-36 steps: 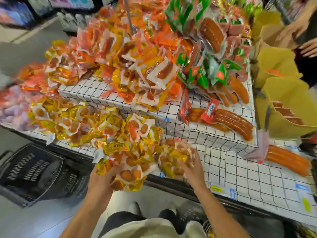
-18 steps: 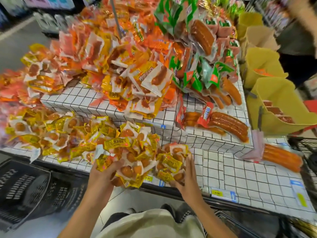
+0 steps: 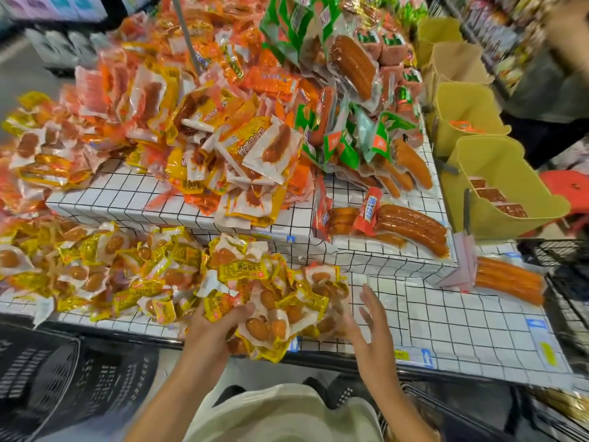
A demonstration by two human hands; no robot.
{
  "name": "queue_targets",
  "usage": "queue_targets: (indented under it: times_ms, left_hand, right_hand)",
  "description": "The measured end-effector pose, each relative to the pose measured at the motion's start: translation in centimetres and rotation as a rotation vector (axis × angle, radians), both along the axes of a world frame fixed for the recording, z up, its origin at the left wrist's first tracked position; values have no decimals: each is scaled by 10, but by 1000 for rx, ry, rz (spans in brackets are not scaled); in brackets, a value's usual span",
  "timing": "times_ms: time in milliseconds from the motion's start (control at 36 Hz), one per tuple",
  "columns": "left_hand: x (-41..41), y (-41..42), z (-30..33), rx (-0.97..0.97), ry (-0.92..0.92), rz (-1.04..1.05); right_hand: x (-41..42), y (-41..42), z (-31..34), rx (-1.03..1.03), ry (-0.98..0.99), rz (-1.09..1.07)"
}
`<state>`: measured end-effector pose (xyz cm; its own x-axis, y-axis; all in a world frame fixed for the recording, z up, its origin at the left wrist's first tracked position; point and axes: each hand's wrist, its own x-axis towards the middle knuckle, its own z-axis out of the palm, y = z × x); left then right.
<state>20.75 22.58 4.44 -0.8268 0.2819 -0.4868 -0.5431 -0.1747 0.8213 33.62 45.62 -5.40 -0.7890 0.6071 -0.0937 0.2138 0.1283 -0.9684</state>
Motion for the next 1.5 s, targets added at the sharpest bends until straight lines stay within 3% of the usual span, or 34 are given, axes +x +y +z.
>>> queue_targets:
  times_ms: [83,194,361,472,583,722,833,944,1167,1278,1389,1500]
  left_hand:
    - [5,19,-6,14,-30,-89]
    - [10,38,-22,7,-185,-178]
    - [14,59,-34,-129,-257,-321]
    - [13,73,-33,-245,-90,-412]
    - [4,90,-33,-321,179,-321]
    - [8,88,-36,-480,535,-274]
    - [24,77,-52,-766,942,-379]
    - [33,94,-73,-807,1265,-624]
    - [17,108,-110,-1202,1236,-849]
    - [12,91,-119,-1231,1184,-848]
    - [13,75,-128,-1275,1165,-885]
    - [8,78,-130,-1308,1103,-936]
  right_hand:
    - [-8,-5,26,-264,72,154]
    - [-20,-8,34,-642,-39,216]
    - [-10,7,16,-626,-109,11]
    - [-11,26,19,-551,-57,-41]
    - [-24,41,23,-519,-7,-36]
    - [-43,34,11,-376,-133,34]
    - [-43,24,-5,-279,-194,112]
    - [-38,26,-8,-249,-182,169]
    - [-22,40,-25,212,-84,244]
    - [-13,32,-38,413,-103,405]
    - [-22,20,-46,566,-111,428]
    - [-36,17,-43,546,-195,378]
